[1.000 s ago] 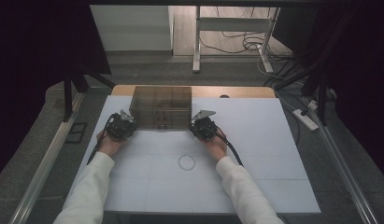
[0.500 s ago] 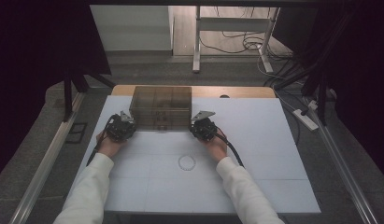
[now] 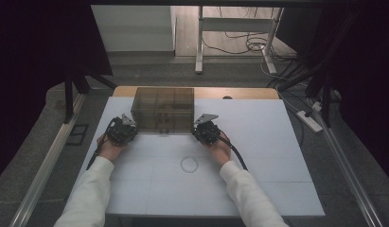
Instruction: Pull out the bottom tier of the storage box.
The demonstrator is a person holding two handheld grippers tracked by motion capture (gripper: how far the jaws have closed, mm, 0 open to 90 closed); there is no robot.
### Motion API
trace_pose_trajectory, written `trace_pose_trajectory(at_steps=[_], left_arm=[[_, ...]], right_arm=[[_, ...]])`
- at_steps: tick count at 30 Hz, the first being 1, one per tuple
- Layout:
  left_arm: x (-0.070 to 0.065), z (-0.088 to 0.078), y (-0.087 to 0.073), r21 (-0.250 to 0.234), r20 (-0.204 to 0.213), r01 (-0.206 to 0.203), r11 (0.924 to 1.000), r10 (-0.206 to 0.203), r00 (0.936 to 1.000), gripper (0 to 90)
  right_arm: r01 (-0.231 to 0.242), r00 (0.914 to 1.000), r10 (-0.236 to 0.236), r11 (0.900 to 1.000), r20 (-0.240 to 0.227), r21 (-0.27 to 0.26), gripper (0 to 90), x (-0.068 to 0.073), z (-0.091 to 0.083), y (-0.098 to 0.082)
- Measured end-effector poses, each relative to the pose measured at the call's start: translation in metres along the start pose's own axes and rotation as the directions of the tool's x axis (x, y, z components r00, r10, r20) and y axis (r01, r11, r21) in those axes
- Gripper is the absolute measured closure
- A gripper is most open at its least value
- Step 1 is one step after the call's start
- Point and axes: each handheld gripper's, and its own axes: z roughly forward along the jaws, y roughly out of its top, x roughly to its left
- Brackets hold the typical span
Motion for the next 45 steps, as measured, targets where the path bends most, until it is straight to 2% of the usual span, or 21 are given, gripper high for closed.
trace_pose_trajectory(at_steps=[45], left_arm=[[-0.006,-0.009,-0.01,0.011,0.012,-0.013,0.9999,0.013,0.9998,78.1]], right_arm=[[0.029,0.9994,-0.029,1.0,-0.018,0.007,83.6,0.011,-0.009,-0.007]])
